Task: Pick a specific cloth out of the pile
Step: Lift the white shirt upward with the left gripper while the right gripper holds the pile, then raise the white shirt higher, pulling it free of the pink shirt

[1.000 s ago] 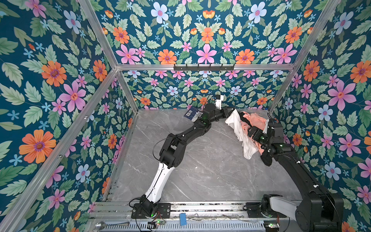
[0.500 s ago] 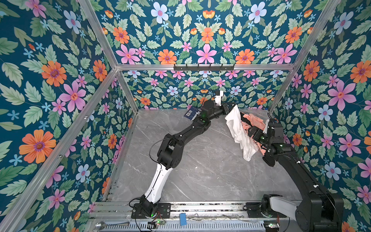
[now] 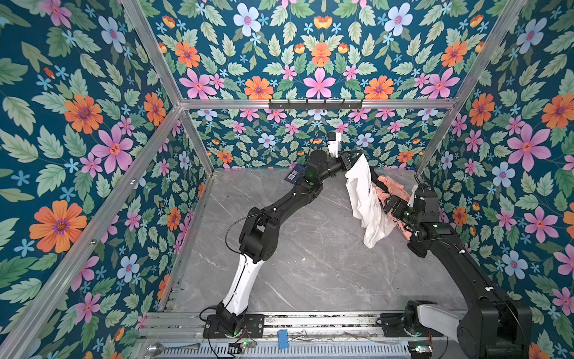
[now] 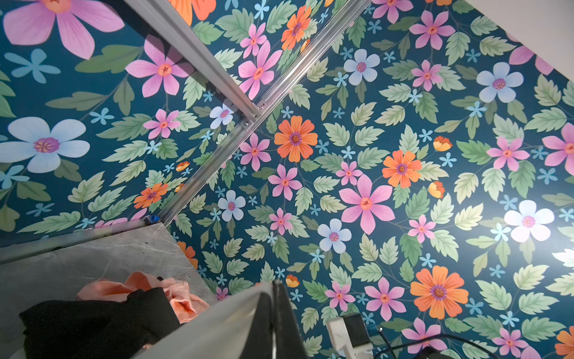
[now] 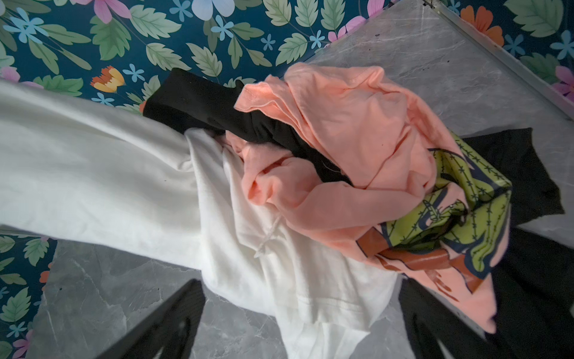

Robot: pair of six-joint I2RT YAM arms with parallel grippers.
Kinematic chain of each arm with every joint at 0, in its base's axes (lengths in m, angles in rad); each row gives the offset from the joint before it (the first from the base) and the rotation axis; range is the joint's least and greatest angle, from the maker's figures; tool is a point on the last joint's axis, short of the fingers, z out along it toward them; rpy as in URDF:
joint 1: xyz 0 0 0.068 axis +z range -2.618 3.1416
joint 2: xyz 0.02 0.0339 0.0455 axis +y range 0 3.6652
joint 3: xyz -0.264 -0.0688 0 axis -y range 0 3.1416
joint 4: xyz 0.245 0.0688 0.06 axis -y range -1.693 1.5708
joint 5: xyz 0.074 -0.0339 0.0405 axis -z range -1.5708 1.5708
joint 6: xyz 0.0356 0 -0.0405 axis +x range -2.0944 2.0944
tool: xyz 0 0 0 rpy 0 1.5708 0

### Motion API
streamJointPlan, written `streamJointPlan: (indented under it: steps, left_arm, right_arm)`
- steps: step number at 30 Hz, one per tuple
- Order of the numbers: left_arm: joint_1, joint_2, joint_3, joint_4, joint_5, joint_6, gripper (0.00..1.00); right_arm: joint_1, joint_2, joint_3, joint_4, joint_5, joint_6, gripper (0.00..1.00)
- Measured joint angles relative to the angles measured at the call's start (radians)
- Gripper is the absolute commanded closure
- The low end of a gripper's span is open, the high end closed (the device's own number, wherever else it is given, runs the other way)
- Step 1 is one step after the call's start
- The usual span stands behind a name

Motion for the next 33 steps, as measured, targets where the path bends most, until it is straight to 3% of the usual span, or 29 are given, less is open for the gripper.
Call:
streamJointPlan:
  steps: [33]
  left_arm:
    - [0.014,-0.093,0.008,0.035,-0.022,0.003,1.0]
  right_arm:
    - [0.0,0.021,0.006,0.002,0.007,0.001,0.01]
